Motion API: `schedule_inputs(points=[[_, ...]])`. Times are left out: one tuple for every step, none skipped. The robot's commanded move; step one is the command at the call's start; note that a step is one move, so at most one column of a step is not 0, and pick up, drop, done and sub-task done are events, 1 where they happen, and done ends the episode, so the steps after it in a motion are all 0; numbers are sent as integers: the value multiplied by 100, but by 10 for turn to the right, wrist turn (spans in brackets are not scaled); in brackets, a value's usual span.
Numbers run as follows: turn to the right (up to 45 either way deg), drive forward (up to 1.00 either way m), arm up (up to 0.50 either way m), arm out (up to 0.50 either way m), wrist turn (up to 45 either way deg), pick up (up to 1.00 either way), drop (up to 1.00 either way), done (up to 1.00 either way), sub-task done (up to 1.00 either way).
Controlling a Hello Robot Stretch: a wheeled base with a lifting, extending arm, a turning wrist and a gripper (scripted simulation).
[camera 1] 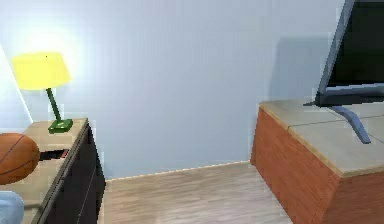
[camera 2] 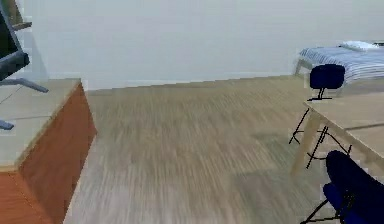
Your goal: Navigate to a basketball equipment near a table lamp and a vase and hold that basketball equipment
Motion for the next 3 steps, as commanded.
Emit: schedule_inputs(points=[[-60, 0, 0, 0, 0, 0, 0, 0, 0], [0, 60, 0, 0, 0, 0, 0, 0, 0], [-450, 0, 0, 0, 0, 0, 0, 0, 0]])
